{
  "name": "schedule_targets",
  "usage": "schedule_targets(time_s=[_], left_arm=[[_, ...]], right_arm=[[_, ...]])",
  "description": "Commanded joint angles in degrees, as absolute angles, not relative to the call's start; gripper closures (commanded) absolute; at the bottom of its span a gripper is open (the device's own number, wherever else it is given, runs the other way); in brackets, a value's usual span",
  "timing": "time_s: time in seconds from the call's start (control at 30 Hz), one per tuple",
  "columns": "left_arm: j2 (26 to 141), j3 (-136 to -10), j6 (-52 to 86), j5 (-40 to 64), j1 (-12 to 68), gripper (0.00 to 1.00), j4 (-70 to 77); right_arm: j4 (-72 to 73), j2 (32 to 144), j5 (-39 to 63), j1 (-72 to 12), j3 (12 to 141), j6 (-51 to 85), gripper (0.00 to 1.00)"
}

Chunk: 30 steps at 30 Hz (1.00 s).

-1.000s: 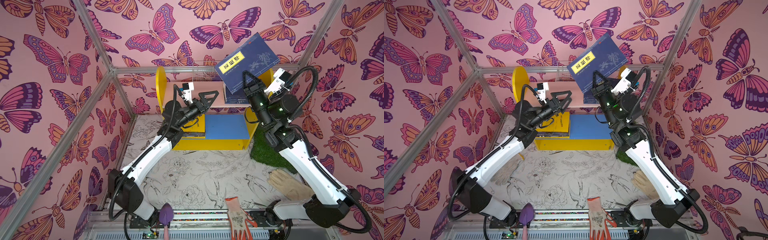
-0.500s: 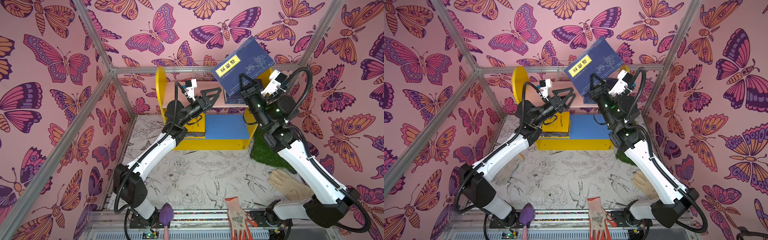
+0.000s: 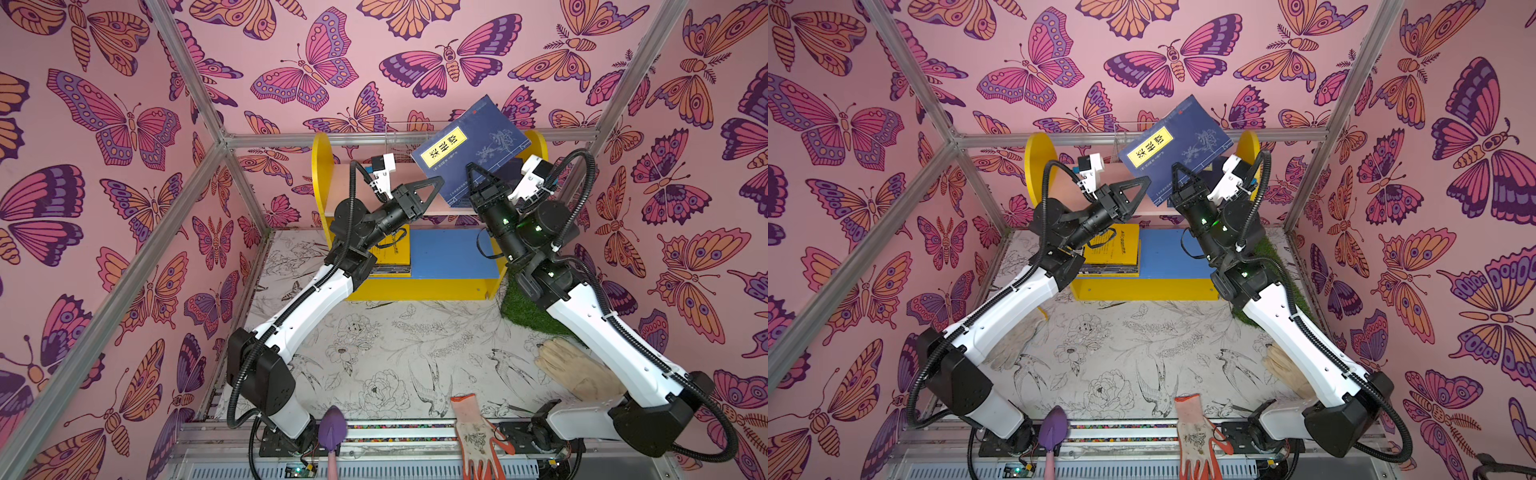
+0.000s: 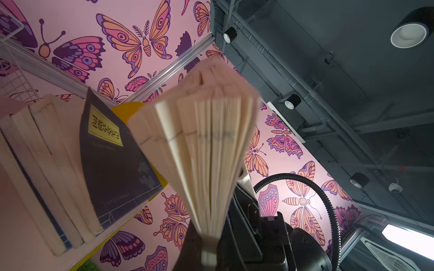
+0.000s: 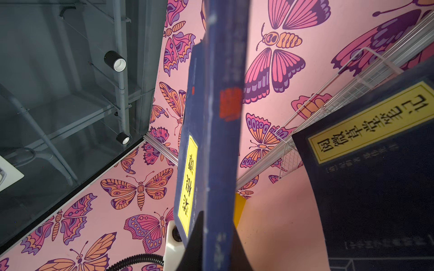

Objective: Stacking books/files
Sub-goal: Place the book at the bookshelf.

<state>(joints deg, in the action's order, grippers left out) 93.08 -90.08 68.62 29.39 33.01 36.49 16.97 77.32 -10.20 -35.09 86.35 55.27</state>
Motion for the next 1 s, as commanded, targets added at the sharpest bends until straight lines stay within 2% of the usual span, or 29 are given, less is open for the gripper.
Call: schedule_targets(time_s=[0.0,0.07,0.17,0.23,0.33,0.43,0.53,0.63,0.77,0.97], left_arm=[[92.43,-91.78,65.69,27.18,32.98,1.00,36.10],[92.81,-94.52,63.48,25.82,32.62,1.00,31.19],[96.80,-106.84,57.09,25.90,32.01,1.00,12.38],[102.28,-121.16,52.64,27.20,31.34,1.00,-2.86],[111.49,-140.65,52.77,32.15,28.78,1.00,-18.43],[119.34,-151.93,59.65,40.95,25.35,1.00,-21.12],[120.79,-151.87,63.40,45.96,23.09,1.00,-17.85],[121.11,-151.80,63.81,48.93,22.41,1.00,-17.81],[121.76,-151.51,64.61,50.95,22.75,1.00,-17.57],[123.49,-151.56,65.91,52.19,23.71,1.00,-15.93]], right_arm=[[18.71,75.88,-10.45,-35.86,86.52,55.07,1.00],[16.83,75.55,-10.53,-36.23,87.01,54.31,1.00],[12.13,74.68,-10.81,-36.47,87.54,52.67,0.73],[6.91,72.79,-12.71,-36.46,87.27,50.09,0.63],[-2.32,68.27,-21.04,-36.42,85.12,46.98,0.62],[-9.19,62.18,-34.21,-36.47,81.55,43.87,0.64],[-8.43,55.75,-43.72,-36.33,77.02,38.72,0.65],[-8.05,51.76,-47.75,-36.30,74.69,33.89,0.66],[-10.21,49.61,-49.88,-36.32,73.80,30.72,0.67],[-12.63,48.60,-49.09,-36.35,71.83,33.11,0.67]])
